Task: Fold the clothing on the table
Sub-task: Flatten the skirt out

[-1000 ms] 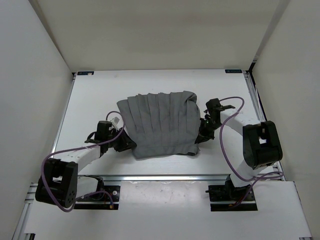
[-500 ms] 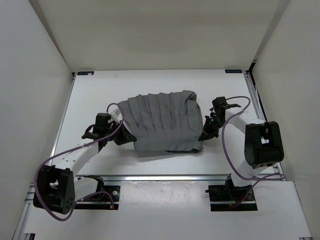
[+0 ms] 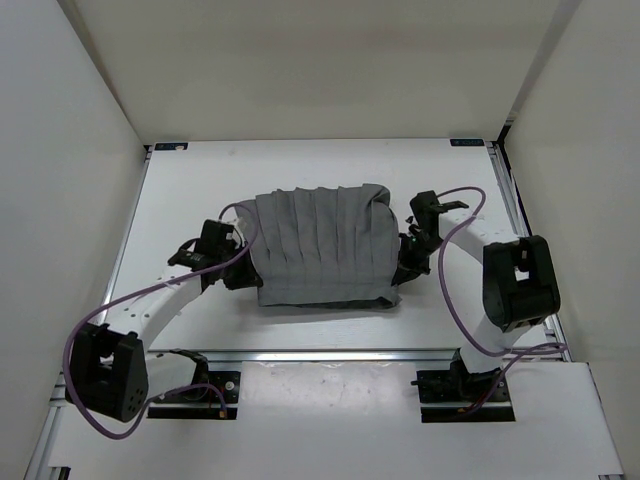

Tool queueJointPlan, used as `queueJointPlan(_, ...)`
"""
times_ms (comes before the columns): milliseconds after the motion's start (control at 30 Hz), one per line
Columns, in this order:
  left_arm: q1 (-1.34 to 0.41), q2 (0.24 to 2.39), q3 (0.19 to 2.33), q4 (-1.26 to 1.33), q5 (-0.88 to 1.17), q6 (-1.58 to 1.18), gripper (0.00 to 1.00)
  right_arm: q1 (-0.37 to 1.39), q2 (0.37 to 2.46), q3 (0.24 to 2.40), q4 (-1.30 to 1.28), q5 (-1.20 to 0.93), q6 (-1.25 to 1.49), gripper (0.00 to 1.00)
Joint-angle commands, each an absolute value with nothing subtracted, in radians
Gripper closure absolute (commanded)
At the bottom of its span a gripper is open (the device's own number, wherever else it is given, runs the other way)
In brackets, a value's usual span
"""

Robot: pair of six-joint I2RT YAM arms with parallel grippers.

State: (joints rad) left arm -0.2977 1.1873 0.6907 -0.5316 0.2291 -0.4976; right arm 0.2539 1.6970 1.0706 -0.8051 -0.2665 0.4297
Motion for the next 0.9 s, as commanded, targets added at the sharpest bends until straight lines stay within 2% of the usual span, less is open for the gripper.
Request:
queueJointPlan(0,-0.256,1.204,0.716,-0.696,-0.084,-0.362,1.00,0.227,1.713,1.074,-0.884,0.063,0.370,1.00)
queueJointPlan(200,-0.365,1.322,0.709,-0.686,-0.049,-0.368,1.00,0.248,1.747,1.074,-0.836,0.025,0.370,1.00)
queueJointPlan(267,-0.356,1.296,0.701,-0.661,-0.005,-0.393,1.00,0.259,1.720,1.069,-0.790,-0.018,0.368,0.92)
queueJointPlan(367,-0.321,1.243,0.687,-0.629,0.074,-0.417,1.00,0.250,1.646,1.057,-0.750,-0.064,0.388,0.72)
queueJointPlan(433,-0.304,1.217,0.680,-0.626,0.104,-0.422,1.00,0.224,1.591,1.032,-0.729,-0.109,0.399,0.63)
queueJointPlan(633,-0.308,1.167,0.634,-0.600,0.147,-0.448,1.00,0.205,1.531,0.925,-0.675,-0.239,0.468,0.58)
queueJointPlan(733,-0.311,1.157,0.615,-0.588,0.167,-0.466,1.00,0.204,1.535,0.836,-0.543,-0.410,0.544,0.57)
queueJointPlan(867,-0.325,1.138,0.604,-0.601,0.169,-0.473,1.00,0.228,1.563,0.761,-0.434,-0.503,0.632,0.53)
